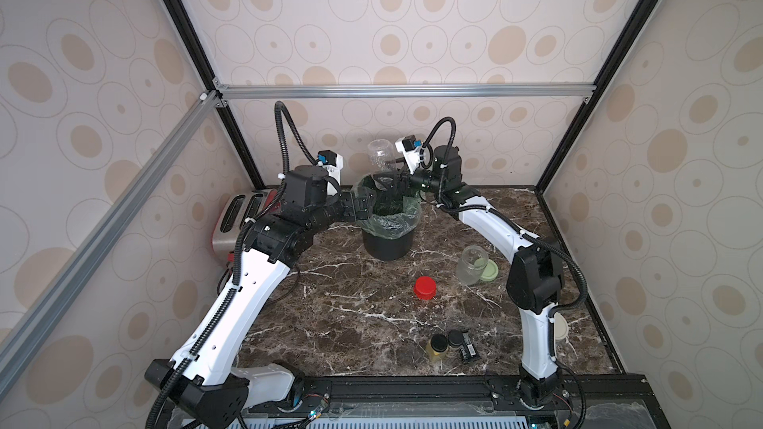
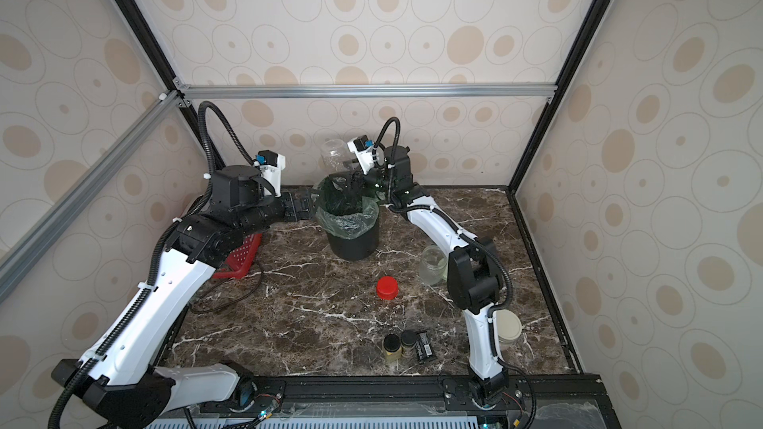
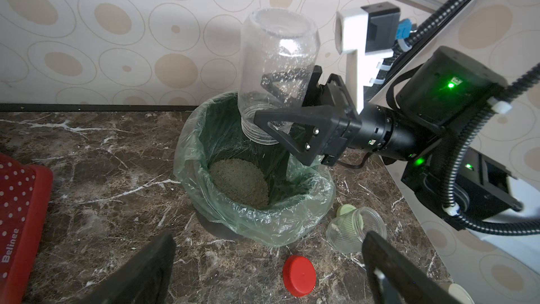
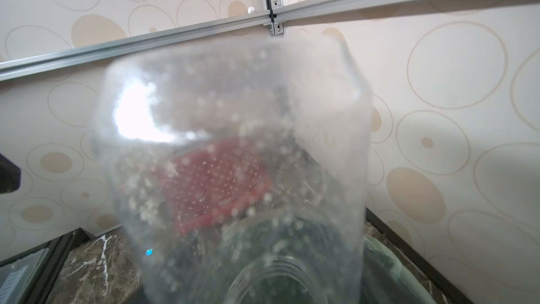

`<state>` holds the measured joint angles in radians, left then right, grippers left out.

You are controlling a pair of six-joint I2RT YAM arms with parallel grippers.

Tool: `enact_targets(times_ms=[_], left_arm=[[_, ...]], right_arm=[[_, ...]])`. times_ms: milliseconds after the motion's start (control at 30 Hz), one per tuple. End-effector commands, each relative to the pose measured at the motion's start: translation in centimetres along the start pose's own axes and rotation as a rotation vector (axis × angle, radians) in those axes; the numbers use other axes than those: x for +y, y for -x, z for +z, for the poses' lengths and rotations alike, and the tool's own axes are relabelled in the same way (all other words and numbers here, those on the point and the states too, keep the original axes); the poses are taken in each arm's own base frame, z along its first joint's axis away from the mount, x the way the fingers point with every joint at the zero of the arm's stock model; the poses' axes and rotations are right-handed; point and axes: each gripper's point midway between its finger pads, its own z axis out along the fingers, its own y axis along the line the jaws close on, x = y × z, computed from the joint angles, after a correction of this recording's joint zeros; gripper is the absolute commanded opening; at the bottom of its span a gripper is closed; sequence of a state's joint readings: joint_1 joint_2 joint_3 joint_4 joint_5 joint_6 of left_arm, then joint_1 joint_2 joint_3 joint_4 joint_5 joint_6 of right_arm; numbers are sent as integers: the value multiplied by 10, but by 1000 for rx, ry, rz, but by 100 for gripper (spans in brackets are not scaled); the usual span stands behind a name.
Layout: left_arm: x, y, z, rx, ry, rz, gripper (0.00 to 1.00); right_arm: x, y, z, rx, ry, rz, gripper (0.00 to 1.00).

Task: Empty expired oatmeal from jars
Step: Pour the expired oatmeal into the trash bin.

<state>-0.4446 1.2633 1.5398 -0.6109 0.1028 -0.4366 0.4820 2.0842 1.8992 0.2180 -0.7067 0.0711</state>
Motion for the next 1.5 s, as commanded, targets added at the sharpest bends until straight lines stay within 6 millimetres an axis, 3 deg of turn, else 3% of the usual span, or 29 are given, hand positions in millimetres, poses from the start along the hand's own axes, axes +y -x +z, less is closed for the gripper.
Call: enact_targets(times_ms=[0,100,167,233,367,433,500,633,700,933,1100,1233,1467], left_arm=[[-3,10,-12,-48,-8,18,99],[-4,10,-12,-46,-15,19,99],[-4,11,-12,-48,-16,19,99],[-5,12,-11,-53,-21,17,99],[-8,15,-10,-59,-35,17,99],[-10,16,-9,-55,-40,19,99],[-11,17,-9,-54,-44,20,99],[-15,18,-8,-54,-63,25,99],[-16,19,-9,-57,-68,25,99],[-16,19,-9,-56,-69,31,99],[-18,21,-8,-45,-75,35,99],[-22,26,-8,-59,-91,32,99],[-31,33,3,-24,-117,61,99]], right_arm=[[20,22,-7,-57,87,-124,0],[38,51,-23,-117,96,-192,0],[42,56,-28,-128,88,-233,0],[37,44,-24,-97,85,-237,0],[24,-5,-7,-7,111,-219,0],[23,-18,-5,10,127,-232,0],[31,-14,-8,5,160,-274,0],[49,19,-22,-41,187,-401,0],[54,27,-25,-39,191,-440,0],[22,-25,-8,43,191,-363,0],[44,11,-25,-36,213,-446,0],[32,0,-19,35,210,-436,0],[65,15,-33,-52,275,-449,0]])
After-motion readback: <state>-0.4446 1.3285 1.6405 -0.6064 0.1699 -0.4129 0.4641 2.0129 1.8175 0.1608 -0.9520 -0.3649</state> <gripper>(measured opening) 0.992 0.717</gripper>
